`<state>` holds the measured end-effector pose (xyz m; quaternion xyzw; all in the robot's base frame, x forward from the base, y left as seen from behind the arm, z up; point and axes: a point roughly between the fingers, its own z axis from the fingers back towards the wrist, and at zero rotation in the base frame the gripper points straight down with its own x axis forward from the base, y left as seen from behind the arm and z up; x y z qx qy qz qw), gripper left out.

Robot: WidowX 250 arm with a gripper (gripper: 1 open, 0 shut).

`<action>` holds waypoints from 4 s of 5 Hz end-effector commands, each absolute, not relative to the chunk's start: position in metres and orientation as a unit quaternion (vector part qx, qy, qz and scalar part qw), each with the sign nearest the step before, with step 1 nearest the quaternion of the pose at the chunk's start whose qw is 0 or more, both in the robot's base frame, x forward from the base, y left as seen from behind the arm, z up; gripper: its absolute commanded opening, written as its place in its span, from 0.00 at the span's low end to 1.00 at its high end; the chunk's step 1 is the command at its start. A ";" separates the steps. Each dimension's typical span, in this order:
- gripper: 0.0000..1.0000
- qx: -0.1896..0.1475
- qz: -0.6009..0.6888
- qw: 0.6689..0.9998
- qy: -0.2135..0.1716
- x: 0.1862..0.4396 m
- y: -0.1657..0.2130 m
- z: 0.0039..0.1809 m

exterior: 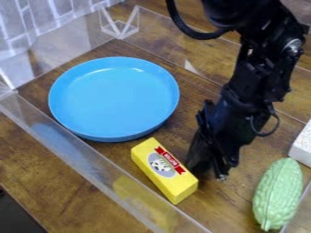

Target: Put the yellow block in the blue tray

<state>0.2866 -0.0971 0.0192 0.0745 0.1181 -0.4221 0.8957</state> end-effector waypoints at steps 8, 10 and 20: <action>0.00 0.086 -0.365 0.923 0.088 0.298 -0.065 0.075; 1.00 0.083 -0.389 0.913 0.090 0.299 -0.075 0.088; 1.00 0.059 -0.348 0.935 0.040 0.320 -0.123 0.086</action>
